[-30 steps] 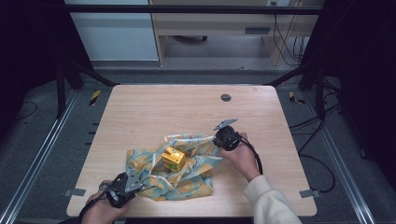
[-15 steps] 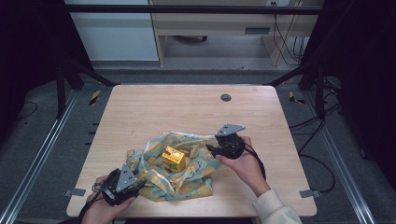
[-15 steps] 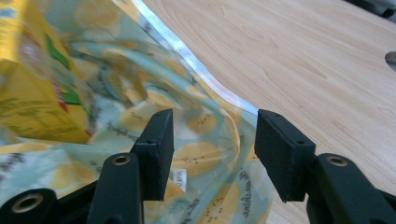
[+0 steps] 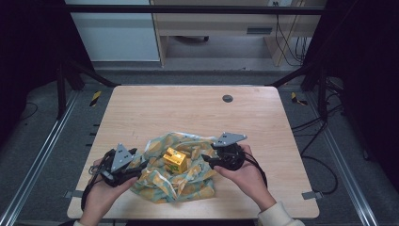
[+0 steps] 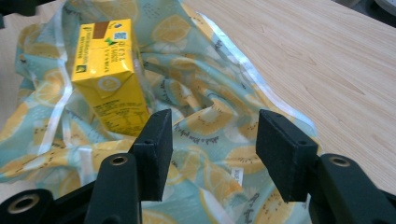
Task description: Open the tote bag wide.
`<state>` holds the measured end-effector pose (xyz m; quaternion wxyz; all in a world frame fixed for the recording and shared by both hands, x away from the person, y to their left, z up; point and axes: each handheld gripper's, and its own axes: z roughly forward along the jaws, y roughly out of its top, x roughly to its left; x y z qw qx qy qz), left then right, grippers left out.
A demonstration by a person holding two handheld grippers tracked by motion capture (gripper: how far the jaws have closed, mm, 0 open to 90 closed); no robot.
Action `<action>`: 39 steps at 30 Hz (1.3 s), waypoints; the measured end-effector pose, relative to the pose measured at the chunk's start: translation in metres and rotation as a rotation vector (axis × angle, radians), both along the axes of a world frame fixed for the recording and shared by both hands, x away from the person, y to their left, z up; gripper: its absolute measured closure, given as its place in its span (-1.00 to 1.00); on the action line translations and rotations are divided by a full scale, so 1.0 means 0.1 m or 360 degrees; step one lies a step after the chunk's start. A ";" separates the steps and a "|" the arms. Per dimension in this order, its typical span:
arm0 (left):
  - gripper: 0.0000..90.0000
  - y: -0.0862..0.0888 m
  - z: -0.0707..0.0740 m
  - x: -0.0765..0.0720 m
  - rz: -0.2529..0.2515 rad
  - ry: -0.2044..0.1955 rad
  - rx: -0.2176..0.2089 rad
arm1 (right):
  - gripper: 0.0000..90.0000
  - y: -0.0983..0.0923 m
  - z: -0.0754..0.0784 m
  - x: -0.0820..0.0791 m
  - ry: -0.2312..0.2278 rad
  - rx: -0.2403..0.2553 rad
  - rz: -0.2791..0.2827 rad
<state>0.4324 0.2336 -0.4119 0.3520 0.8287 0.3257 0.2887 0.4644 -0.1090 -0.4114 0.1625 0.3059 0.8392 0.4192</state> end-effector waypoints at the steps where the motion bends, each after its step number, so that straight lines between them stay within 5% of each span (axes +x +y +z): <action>1: -0.12 -0.03 -0.01 0.05 0.0001 0.0008 -0.0003 | 0.02 -0.01 0.01 -0.02 0.0002 0.0006 0.0003; 8: -0.07 -0.07 -0.19 0.22 0.0039 0.0073 -0.0056 | -0.17 0.02 0.00 -0.12 0.0043 0.0067 0.0081; 16: 0.33 -0.08 -0.32 0.22 0.0004 0.0120 0.0004 | -0.31 0.19 -0.28 -0.11 0.0189 -0.0015 0.0146; 18: 0.43 -0.08 -0.32 0.22 0.0005 0.0105 0.0012 | -0.19 0.19 -0.34 -0.11 0.0226 -0.0033 0.0137; 22: 0.65 -0.06 -0.29 0.21 0.0017 0.0069 -0.0002 | 0.48 0.17 -0.41 -0.15 0.0240 -0.0062 0.0191; 26: 0.80 -0.03 -0.30 0.21 0.0016 0.0057 0.0032 | 0.85 0.11 -0.44 -0.19 0.0241 -0.0036 0.0212; 35: 0.91 0.00 -0.45 0.30 0.0036 0.0182 0.0194 | 1.00 -0.06 -0.55 -0.29 0.0275 -0.0043 0.0232; 39: 0.92 0.03 -0.49 0.29 0.0046 0.0246 0.0206 | 1.00 -0.10 -0.58 -0.33 0.0278 -0.0031 0.0220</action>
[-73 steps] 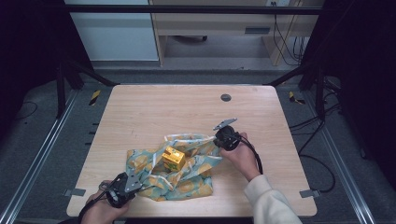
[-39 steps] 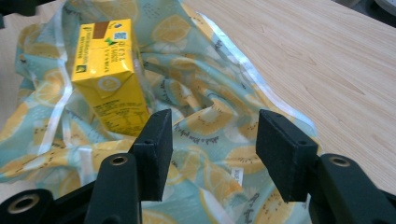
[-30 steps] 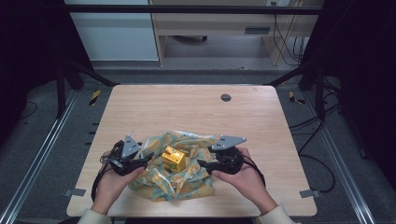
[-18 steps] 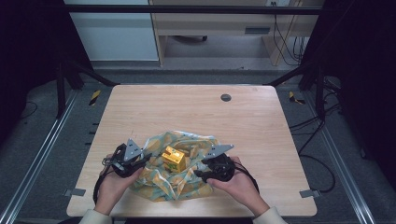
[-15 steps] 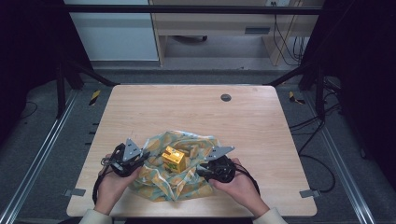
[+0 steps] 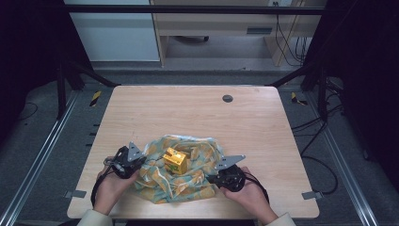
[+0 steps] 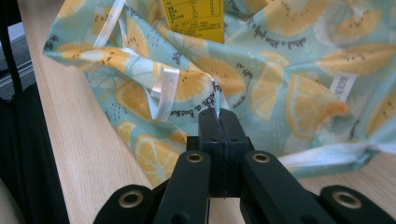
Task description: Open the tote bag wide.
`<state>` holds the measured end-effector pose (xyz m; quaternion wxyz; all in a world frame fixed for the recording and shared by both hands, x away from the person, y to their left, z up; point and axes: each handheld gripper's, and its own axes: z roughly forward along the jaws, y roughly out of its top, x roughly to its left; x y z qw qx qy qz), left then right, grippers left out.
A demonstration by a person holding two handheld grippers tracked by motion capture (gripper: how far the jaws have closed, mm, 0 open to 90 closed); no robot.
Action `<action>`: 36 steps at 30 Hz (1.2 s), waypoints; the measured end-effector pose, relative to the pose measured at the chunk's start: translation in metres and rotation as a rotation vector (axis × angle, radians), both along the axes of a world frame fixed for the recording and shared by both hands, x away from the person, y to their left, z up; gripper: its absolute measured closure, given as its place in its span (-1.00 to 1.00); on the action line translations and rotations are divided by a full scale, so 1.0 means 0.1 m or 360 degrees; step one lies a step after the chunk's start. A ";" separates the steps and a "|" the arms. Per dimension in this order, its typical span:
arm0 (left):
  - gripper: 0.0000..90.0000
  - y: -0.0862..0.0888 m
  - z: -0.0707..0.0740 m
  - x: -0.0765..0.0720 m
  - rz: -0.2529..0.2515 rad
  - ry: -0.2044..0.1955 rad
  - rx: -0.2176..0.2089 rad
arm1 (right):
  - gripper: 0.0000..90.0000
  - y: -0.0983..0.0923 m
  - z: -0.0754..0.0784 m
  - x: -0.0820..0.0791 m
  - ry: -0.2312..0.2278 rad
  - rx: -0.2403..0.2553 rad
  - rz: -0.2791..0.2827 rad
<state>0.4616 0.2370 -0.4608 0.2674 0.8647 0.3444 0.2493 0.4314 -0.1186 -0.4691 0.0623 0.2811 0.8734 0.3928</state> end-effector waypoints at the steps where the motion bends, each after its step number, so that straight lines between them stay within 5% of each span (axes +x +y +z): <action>1: 0.92 0.01 0.00 0.00 0.0003 0.0004 0.0003 | 1.00 -0.01 0.01 -0.01 0.0006 -0.0003 -0.0005; 25: 0.93 0.09 -0.12 0.05 0.0033 0.0075 0.0022 | 1.00 0.00 -0.10 -0.17 0.0087 -0.0095 0.0052; 36: 0.93 0.09 -0.14 0.06 0.0039 0.0063 0.0045 | 1.00 -0.05 -0.07 -0.18 0.0076 -0.0065 0.0021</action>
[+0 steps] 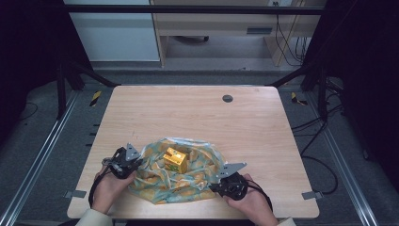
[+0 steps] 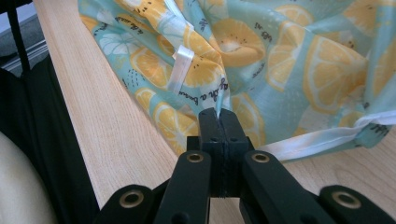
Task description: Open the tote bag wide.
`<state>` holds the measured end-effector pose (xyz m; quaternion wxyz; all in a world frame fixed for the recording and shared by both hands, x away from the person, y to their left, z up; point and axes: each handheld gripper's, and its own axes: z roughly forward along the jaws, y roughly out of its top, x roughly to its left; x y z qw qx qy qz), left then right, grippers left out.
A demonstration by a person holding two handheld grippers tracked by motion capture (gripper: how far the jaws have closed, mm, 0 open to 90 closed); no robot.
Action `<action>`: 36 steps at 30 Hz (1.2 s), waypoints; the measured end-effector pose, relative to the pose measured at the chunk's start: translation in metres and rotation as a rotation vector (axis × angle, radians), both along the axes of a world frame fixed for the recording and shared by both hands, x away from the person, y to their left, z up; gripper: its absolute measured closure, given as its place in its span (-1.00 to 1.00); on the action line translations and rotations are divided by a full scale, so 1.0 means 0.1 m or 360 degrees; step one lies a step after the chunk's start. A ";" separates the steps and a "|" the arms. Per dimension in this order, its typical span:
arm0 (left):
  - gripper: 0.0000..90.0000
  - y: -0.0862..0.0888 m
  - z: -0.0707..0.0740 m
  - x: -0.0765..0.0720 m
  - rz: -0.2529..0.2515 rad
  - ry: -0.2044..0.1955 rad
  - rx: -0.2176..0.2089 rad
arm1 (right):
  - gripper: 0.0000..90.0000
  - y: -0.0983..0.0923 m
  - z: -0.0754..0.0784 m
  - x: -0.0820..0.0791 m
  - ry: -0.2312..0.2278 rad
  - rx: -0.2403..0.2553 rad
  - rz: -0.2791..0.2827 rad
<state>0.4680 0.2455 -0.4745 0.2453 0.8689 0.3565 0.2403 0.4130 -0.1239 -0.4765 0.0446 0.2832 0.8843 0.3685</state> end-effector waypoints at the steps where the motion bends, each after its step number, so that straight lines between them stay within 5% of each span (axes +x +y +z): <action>1: 0.93 -0.01 0.00 0.00 0.0003 0.0007 0.0007 | 1.00 0.00 0.00 0.00 0.0004 0.0001 -0.0005; 6: 0.93 0.01 0.01 0.00 0.0002 0.0002 -0.0019 | 1.00 -0.03 0.01 -0.01 -0.0012 0.0017 -0.0013; 9: 0.88 0.04 0.01 0.00 0.0001 0.0012 -0.0093 | 1.00 -0.03 0.01 -0.02 -0.0026 0.0021 -0.0002; 16: 0.24 0.02 0.13 -0.10 0.0045 -0.0170 -0.0170 | 0.10 -0.07 0.06 -0.03 -0.0151 0.0048 -0.0086; 23: -0.28 -0.07 0.24 -0.18 0.0022 -0.0289 -0.0254 | -0.41 -0.08 0.16 -0.04 -0.0262 0.0095 -0.0114; 25: -0.38 -0.05 0.28 -0.20 0.0044 -0.0316 -0.0340 | -0.58 -0.09 0.20 -0.04 -0.0303 0.0132 -0.0149; 26: -0.44 -0.04 0.30 -0.21 0.0061 -0.0321 -0.0418 | -0.64 -0.10 0.22 -0.04 -0.0312 0.0151 -0.0174; 29: -0.55 0.00 0.34 -0.22 0.0098 -0.0317 -0.0502 | -0.76 -0.12 0.32 -0.04 -0.0389 0.0223 -0.0252; 36: -0.62 0.03 0.44 -0.30 0.0084 -0.0354 -0.0577 | -0.81 -0.23 0.43 -0.03 -0.0467 0.0300 -0.0348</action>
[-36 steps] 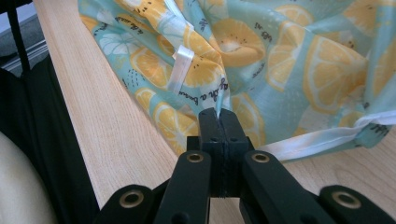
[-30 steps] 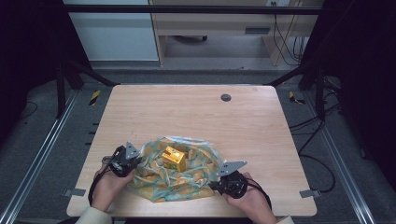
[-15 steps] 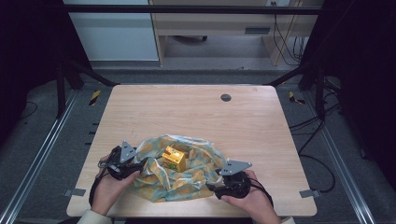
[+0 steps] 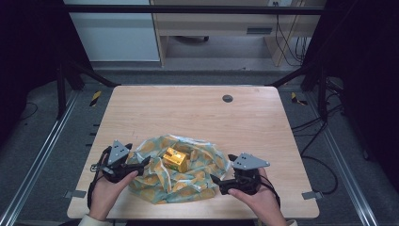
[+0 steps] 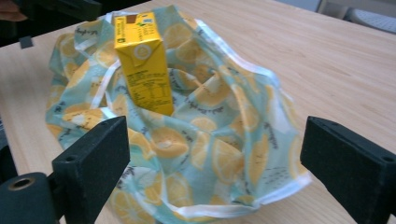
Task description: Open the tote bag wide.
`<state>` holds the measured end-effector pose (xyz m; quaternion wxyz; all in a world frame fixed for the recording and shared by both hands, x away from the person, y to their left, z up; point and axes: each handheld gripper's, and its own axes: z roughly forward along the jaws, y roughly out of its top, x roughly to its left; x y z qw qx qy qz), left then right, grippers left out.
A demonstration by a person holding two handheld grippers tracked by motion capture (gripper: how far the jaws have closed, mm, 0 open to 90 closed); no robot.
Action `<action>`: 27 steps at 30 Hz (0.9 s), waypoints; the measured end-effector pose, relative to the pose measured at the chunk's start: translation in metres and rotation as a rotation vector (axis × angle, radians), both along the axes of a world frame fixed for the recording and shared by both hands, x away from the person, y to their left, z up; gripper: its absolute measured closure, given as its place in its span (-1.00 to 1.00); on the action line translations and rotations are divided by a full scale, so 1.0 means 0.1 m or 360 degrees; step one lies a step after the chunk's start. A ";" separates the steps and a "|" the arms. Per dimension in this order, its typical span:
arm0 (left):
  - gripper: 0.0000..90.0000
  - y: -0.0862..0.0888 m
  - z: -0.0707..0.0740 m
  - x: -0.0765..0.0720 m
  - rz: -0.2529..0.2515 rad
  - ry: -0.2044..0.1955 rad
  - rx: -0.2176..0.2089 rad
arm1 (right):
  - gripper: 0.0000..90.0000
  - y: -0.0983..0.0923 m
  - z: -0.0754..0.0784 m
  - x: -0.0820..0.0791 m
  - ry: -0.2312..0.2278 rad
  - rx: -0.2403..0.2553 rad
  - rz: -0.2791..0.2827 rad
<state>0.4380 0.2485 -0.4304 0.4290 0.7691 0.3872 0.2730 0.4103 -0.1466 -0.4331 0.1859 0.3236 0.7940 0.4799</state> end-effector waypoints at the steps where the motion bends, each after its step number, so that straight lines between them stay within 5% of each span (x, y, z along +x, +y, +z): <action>1: -0.62 0.01 0.02 -0.02 -0.0002 -0.0011 -0.0006 | -0.81 -0.02 0.00 0.01 0.0002 0.0001 -0.0011; 9: -0.63 0.16 0.11 -0.05 0.0048 -0.0035 -0.0055 | -0.83 -0.18 -0.05 0.10 0.0000 -0.0025 -0.0159; 20: -0.79 0.45 -0.01 0.06 0.0202 0.0010 -0.0026 | -0.76 -0.57 -0.11 0.24 -0.0007 -0.0011 -0.0427; 27: -0.84 0.60 -0.03 0.09 0.0270 -0.0005 -0.0060 | -0.77 -0.77 -0.17 0.30 0.0029 -0.0057 -0.0518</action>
